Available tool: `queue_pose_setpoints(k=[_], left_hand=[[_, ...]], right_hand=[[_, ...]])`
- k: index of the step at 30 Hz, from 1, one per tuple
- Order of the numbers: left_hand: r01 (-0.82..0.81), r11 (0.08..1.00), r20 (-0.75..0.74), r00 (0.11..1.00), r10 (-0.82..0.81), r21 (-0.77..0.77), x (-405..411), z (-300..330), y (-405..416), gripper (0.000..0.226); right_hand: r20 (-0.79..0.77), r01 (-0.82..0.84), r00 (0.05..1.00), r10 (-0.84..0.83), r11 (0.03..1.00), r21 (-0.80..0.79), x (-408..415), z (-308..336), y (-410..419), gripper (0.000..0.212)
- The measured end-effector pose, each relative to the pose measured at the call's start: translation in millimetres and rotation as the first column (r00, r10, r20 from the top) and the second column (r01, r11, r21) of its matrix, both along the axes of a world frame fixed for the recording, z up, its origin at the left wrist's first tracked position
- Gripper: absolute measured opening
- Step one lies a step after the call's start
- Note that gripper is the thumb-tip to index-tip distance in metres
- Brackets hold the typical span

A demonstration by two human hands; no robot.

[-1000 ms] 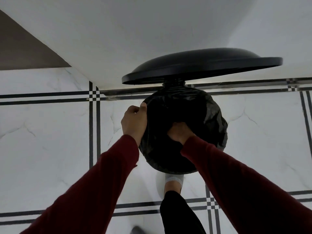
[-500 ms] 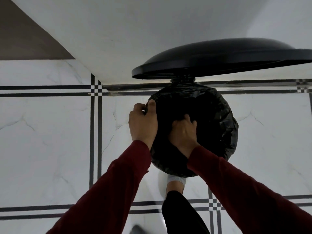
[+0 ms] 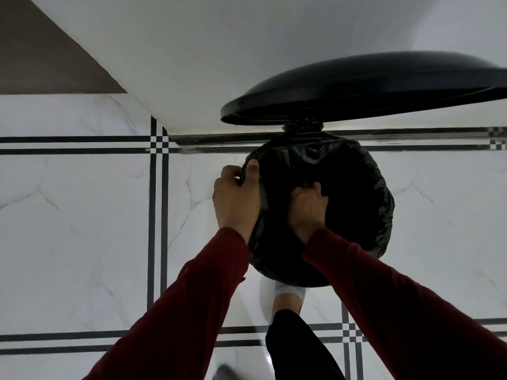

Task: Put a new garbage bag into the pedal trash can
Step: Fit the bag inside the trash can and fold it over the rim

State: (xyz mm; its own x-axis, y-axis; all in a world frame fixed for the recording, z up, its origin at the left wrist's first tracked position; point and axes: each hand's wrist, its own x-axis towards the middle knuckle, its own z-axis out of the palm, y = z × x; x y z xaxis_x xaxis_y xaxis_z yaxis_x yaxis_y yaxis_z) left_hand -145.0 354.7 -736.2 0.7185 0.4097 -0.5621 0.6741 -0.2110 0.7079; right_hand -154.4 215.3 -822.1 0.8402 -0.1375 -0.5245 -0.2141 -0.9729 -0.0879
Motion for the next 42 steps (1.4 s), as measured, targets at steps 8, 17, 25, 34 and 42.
queue_pose_setpoints(k=[8, 17, 25, 34, 42], left_hand=[[0.022, 1.000, -0.001, 1.000, -0.022, -0.001, -1, 0, 0, 0.038], [0.014, 1.000, -0.025, 1.000, -0.013, 0.004, 0, 3, 3, 0.041], [0.003, 1.000, -0.061, 0.998, -0.001, 0.027, -3, 8, 0, 0.043], [0.040, 0.998, -0.024, 0.999, -0.041, -0.042, -9, 23, 10, 0.041], [0.133, 0.989, 0.016, 0.991, -0.134, 0.064, -11, 25, 9, 0.027]], right_hand=[[-0.560, -0.102, 0.808, 0.182, 0.980, 0.171, 13, -30, -4, 0.048], [-0.390, -0.284, 0.869, 0.304, 0.952, 0.111, 3, 6, -2, 0.038], [-0.600, -0.079, 0.783, 0.165, 0.983, 0.168, 2, 14, 8, 0.045], [0.260, -0.033, 0.963, -0.071, 0.925, 0.377, -13, 75, -15, 0.036], [0.420, -0.253, 0.875, 0.243, 0.967, -0.033, 29, 93, -53, 0.079]])
